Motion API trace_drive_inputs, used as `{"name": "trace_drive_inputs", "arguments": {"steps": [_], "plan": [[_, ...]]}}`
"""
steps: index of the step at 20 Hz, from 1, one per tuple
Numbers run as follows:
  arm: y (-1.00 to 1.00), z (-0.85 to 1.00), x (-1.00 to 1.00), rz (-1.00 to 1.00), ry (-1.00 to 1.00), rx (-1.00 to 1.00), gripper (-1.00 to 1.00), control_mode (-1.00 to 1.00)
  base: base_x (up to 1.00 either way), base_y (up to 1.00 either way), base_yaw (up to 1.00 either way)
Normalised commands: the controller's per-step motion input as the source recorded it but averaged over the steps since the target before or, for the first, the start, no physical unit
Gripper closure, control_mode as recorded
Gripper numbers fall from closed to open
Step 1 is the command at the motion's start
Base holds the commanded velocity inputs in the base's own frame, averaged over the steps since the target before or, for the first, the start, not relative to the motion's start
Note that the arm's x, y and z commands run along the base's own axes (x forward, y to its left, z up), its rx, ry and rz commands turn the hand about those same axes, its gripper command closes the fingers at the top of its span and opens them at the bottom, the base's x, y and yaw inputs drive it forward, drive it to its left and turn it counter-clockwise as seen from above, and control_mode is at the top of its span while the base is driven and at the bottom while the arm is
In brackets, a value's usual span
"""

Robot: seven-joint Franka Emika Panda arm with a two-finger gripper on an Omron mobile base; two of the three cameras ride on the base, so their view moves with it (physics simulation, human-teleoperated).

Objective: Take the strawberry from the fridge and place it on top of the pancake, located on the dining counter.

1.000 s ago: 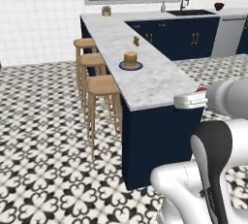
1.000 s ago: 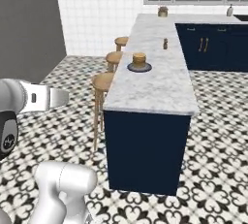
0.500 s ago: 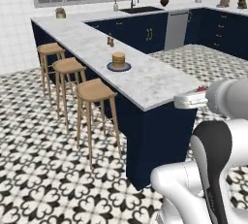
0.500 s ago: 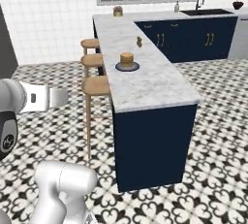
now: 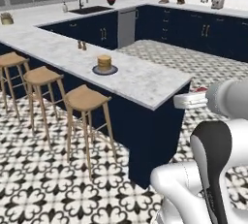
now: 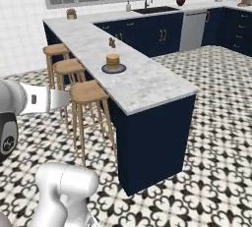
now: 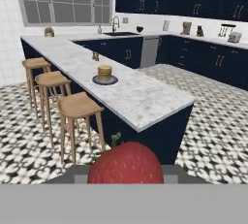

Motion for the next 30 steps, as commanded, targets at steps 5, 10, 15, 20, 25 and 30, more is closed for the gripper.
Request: {"name": "trace_drive_inputs", "arguments": {"steps": [5,10,15,20,25,30], "plan": [[0.0,0.0,0.0,0.0,0.0,0.0,1.0,1.0,0.09,1.0,-0.5],[0.0,0.0,0.0,0.0,0.0,0.0,1.0,1.0,0.29,1.0,-0.46],[0.0,0.0,0.0,0.0,0.0,0.0,1.0,1.0,0.38,1.0,-0.46],[0.0,0.0,0.0,0.0,0.0,0.0,1.0,1.0,0.08,0.99,-0.49],[0.0,0.0,0.0,0.0,0.0,0.0,1.0,1.0,0.0,0.98,-0.45],[0.0,0.0,0.0,0.0,0.0,0.0,1.0,1.0,0.0,1.0,-0.41]]}}
